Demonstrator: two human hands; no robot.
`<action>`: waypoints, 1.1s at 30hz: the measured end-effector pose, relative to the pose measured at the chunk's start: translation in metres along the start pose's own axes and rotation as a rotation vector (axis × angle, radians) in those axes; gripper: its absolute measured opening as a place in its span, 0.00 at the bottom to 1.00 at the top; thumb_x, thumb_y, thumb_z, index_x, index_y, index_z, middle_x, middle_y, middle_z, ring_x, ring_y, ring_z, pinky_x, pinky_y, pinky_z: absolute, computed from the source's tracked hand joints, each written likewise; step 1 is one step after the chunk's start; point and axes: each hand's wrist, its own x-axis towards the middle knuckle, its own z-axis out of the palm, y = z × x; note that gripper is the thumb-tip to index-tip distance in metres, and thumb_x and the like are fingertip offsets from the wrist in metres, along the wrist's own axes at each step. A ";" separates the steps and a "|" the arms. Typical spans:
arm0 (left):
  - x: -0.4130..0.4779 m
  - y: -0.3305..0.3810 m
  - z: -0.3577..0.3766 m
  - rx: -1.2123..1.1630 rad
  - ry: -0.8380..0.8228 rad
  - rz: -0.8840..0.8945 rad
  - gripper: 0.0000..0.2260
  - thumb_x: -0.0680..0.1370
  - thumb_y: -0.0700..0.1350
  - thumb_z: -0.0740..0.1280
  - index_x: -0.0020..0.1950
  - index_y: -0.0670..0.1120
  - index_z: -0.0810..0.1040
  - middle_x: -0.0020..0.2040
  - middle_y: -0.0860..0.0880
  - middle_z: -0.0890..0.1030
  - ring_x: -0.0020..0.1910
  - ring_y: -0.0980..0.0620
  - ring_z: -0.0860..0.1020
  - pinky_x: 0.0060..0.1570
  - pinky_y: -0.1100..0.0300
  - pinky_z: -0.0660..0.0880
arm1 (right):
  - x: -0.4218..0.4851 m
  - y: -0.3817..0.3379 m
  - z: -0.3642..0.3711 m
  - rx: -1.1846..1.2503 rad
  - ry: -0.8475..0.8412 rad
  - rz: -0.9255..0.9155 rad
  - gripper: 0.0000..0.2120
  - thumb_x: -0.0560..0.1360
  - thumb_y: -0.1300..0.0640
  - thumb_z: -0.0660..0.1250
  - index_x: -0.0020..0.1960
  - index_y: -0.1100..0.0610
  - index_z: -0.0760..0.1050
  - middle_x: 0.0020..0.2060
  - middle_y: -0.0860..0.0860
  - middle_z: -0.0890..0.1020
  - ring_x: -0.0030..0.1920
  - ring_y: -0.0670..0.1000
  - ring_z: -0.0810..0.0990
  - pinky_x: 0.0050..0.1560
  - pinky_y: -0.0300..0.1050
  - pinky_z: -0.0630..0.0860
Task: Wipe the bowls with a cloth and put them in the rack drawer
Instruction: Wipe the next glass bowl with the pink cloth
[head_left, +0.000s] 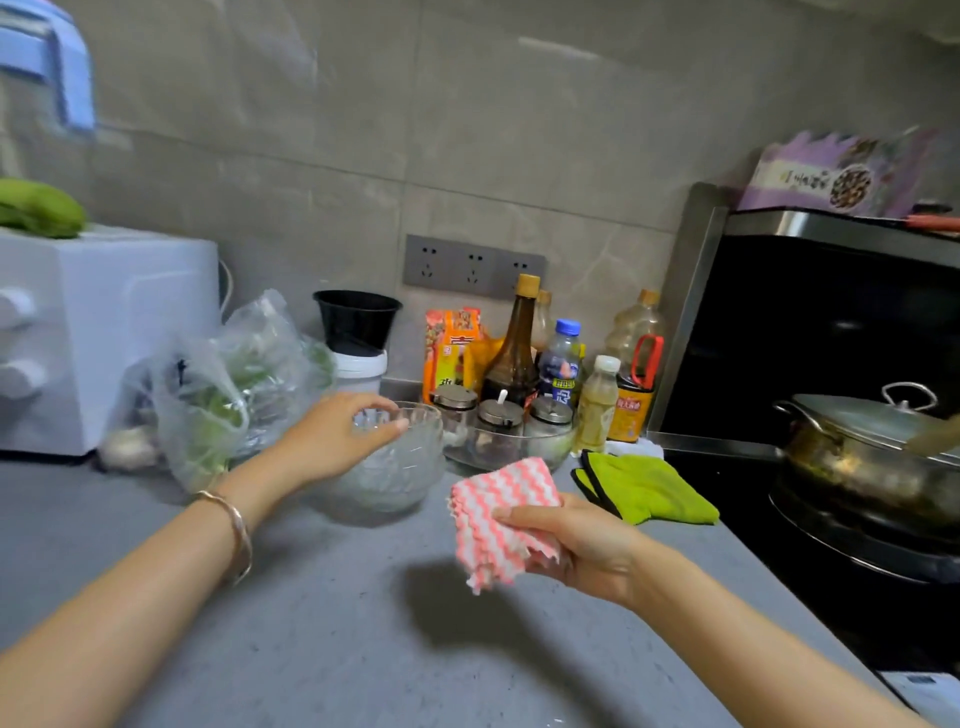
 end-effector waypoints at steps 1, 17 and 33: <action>0.003 -0.008 0.002 0.083 -0.057 0.018 0.16 0.77 0.53 0.68 0.61 0.48 0.79 0.60 0.50 0.78 0.60 0.51 0.74 0.60 0.61 0.66 | 0.004 0.001 0.001 -0.003 0.011 0.009 0.08 0.74 0.67 0.67 0.54 0.64 0.77 0.41 0.57 0.85 0.35 0.50 0.84 0.41 0.43 0.81; 0.025 -0.039 0.014 -0.001 -0.108 0.195 0.23 0.72 0.69 0.61 0.44 0.49 0.79 0.45 0.55 0.80 0.47 0.56 0.77 0.47 0.57 0.70 | 0.018 0.009 0.000 0.033 0.057 0.060 0.10 0.74 0.67 0.68 0.55 0.65 0.75 0.43 0.59 0.85 0.37 0.52 0.84 0.44 0.47 0.81; -0.022 0.106 0.052 -0.398 0.101 0.401 0.16 0.75 0.62 0.58 0.40 0.51 0.72 0.39 0.53 0.72 0.42 0.56 0.73 0.44 0.70 0.67 | -0.050 0.008 -0.079 0.121 0.214 -0.054 0.06 0.74 0.68 0.66 0.51 0.66 0.77 0.42 0.60 0.85 0.33 0.53 0.84 0.35 0.44 0.82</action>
